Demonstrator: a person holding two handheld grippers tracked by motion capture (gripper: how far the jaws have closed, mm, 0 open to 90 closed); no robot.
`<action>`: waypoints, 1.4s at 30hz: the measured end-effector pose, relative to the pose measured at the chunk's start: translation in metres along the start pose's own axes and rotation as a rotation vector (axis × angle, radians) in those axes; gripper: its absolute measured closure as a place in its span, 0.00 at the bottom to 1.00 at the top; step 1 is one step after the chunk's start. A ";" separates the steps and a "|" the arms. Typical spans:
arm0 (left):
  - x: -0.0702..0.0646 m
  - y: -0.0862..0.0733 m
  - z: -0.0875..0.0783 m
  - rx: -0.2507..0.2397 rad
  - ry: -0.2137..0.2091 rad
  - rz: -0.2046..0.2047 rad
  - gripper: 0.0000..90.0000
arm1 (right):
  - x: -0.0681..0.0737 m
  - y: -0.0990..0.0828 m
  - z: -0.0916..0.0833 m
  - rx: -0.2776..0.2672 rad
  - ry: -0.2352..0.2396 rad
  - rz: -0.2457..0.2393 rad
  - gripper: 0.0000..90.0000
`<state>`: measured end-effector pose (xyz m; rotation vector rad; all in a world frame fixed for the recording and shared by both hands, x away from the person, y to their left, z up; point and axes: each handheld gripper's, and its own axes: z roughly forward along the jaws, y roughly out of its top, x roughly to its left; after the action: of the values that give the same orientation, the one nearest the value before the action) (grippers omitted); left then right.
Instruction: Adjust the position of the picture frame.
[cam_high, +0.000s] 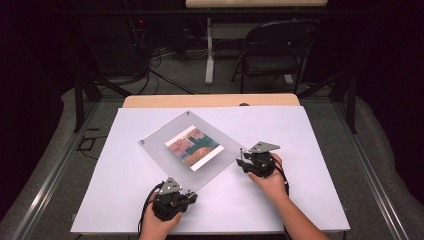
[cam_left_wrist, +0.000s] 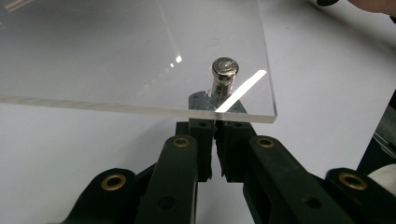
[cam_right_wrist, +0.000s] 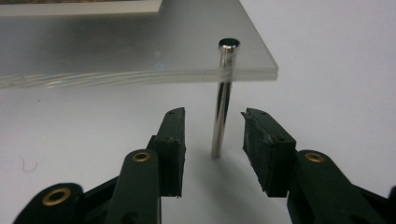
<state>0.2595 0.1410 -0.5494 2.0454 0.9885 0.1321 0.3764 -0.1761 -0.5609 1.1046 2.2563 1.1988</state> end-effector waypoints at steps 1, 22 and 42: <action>0.001 -0.001 -0.002 -0.006 0.007 -0.007 0.95 | 0.000 0.002 0.003 0.000 0.011 0.000 0.73; 0.012 -0.005 -0.020 -0.034 0.032 -0.032 0.95 | 0.011 0.016 0.002 0.000 0.091 -0.041 0.95; 0.047 0.032 0.002 -0.047 0.019 -0.030 0.95 | 0.014 -0.014 -0.055 -0.025 0.043 0.037 0.95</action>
<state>0.3114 0.1611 -0.5389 1.9890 1.0178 0.1575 0.3269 -0.2001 -0.5400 1.1256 2.2562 1.2733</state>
